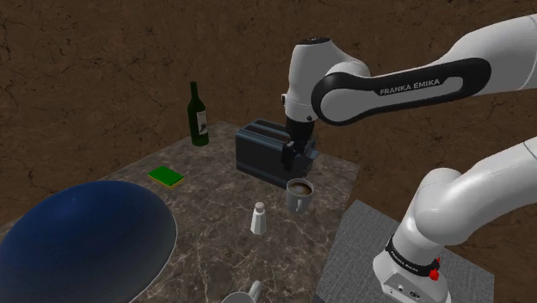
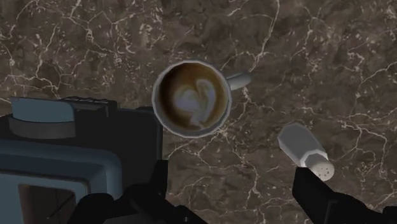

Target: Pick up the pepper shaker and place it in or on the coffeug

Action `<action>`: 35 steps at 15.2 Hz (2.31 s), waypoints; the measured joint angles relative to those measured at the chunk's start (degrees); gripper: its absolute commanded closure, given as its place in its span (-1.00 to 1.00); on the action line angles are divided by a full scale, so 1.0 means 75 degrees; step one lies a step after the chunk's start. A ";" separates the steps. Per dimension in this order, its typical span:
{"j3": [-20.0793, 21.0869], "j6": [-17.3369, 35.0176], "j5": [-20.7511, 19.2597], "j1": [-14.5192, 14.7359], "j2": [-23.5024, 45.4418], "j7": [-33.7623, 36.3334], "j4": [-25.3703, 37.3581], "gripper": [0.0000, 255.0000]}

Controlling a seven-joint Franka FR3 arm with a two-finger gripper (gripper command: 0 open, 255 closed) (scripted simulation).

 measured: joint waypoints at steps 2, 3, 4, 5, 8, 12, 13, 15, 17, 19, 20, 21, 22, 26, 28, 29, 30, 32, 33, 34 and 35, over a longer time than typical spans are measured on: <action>0.0273 0.0300 0.0053 0.0080 0.0292 0.0269 -0.0025 -1.00; 0.0400 0.0437 0.0059 0.0105 0.0465 0.0393 0.0000 -1.00; 0.0541 0.0632 0.0033 0.0106 0.0723 0.0530 0.0049 -1.00; 0.0656 0.0749 0.0028 0.0129 0.0875 0.0648 0.0072 -1.00; 0.1126 0.1234 -0.0082 0.0179 0.1577 0.1176 0.0231 -1.00; 0.1684 0.1783 -0.0470 0.0181 0.2613 0.1915 0.0588 -1.00; 0.1737 0.1876 -0.0540 0.0176 0.2749 0.2003 0.0612 -1.00; 0.1803 0.2093 -0.0660 0.0161 0.2957 0.2138 0.0572 -1.00; 0.1829 0.2323 -0.0776 0.0131 0.3129 0.2226 0.0488 -1.00; 0.1853 0.2541 -0.0885 0.0107 0.3277 0.2316 0.0394 -1.00; 0.1850 0.2617 -0.0917 0.0095 0.3315 0.2330 0.0350 -1.00; 0.1852 0.2653 -0.0930 0.0092 0.3331 0.2341 0.0327 -1.00; 0.1851 0.2680 -0.0937 0.0089 0.3337 0.2343 0.0308 -1.00; 0.1854 0.2705 -0.0951 0.0087 0.3355 0.2356 0.0299 -1.00; 0.1854 0.2705 -0.0951 0.0087 0.3355 0.2356 0.0299 1.00; 0.1855 0.2705 -0.0951 0.0088 0.3355 0.2356 0.0301 1.00; 0.1854 0.2707 -0.0952 0.0087 0.3353 0.2356 0.0303 1.00; 0.1855 0.2707 -0.0951 0.0088 0.3352 0.2356 0.0303 1.00; 0.1855 0.2706 -0.0950 0.0088 0.3352 0.2355 0.0303 1.00; 0.1855 0.2706 -0.0950 0.0089 0.3352 0.2355 0.0303 1.00; 0.1856 0.2706 -0.0950 0.0089 0.3352 0.2355 0.0303 1.00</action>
